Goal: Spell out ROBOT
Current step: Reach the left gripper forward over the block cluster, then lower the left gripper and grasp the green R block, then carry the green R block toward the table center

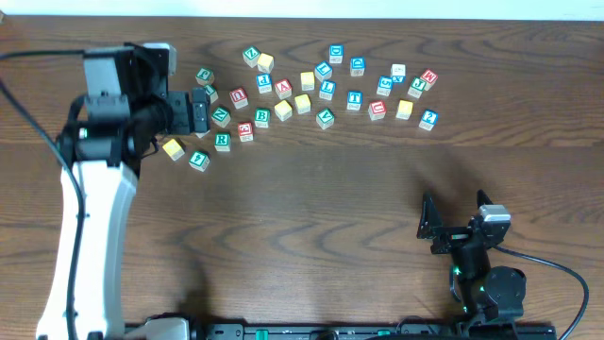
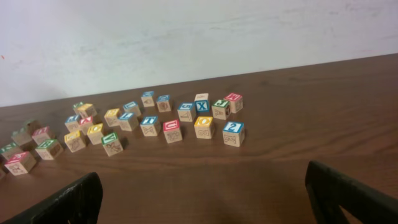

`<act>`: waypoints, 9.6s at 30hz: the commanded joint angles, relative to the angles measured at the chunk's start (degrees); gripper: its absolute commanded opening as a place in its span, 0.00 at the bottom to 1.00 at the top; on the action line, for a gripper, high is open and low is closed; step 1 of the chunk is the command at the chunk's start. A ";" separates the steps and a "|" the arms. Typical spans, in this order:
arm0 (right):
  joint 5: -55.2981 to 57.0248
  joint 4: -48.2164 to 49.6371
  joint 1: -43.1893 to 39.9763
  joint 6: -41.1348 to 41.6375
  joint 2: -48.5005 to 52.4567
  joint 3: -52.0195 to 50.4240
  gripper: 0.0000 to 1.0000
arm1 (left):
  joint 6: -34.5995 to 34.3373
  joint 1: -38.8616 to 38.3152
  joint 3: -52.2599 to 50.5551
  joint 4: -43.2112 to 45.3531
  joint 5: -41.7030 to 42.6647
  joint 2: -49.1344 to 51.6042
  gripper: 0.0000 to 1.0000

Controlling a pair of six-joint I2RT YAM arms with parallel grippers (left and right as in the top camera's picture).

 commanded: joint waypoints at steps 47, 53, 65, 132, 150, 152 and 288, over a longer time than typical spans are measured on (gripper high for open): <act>-0.11 -0.11 -0.39 -0.85 -0.31 -0.20 0.99 | -12.76 -15.85 15.56 3.04 -8.35 35.23 0.74; -0.11 -0.11 -0.39 -0.85 -0.31 -0.20 0.99 | -12.76 -16.81 15.56 4.76 -8.37 38.75 0.69; -0.11 -0.11 -0.39 -0.85 -0.31 -0.20 0.99 | -22.97 -16.74 15.56 2.01 -16.31 39.45 0.63; -0.11 -0.11 -0.39 -0.85 -0.31 -0.20 0.99 | -10.75 -8.41 6.60 -2.56 -9.79 39.56 0.54; -0.11 -0.11 -0.39 -0.85 -0.31 -0.20 0.99 | -10.71 -8.41 6.82 -0.26 -9.79 39.39 0.34; -0.11 -0.11 -0.39 -0.85 -0.31 -0.20 0.99 | -10.71 -8.41 7.21 -0.68 -9.79 39.15 0.31; -0.11 -0.11 -0.39 -0.85 -0.31 -0.20 0.99 | -29.18 -26.69 6.38 -0.85 -8.31 39.89 0.38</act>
